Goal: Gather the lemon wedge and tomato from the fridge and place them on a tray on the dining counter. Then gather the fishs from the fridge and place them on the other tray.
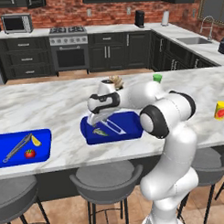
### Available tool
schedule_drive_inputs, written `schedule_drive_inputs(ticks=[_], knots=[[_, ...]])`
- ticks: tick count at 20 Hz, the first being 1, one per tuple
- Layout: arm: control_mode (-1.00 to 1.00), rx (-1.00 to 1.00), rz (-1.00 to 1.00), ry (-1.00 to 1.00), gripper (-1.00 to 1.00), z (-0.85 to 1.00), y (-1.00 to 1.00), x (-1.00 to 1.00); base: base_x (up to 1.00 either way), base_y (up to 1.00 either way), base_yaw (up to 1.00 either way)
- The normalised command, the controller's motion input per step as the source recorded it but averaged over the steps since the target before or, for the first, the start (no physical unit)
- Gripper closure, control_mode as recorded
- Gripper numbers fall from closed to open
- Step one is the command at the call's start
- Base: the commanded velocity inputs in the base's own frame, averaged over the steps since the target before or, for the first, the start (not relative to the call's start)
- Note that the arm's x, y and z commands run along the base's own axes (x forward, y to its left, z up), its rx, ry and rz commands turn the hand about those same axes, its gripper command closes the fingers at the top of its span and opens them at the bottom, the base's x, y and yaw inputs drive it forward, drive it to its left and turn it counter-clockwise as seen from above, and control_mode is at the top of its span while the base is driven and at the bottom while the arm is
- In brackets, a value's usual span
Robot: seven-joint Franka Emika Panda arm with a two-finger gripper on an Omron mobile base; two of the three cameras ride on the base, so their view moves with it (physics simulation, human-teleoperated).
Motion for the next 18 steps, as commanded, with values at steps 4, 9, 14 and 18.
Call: schedule_drive_inputs(ticks=[4,9,14,18], knots=[[-1.00,0.00,0.00,0.00,-1.00,0.56,-0.06,-0.27,0.00,0.00,0.00],[-1.00,0.00,0.00,0.00,-1.00,0.41,-0.38,-0.52,0.00,0.00,0.00],[-1.00,0.00,0.00,0.00,-1.00,0.37,-0.47,-0.57,0.00,0.00,0.00],[-1.00,0.00,0.00,0.00,-1.00,0.16,-0.37,-0.80,0.00,0.00,0.00]])
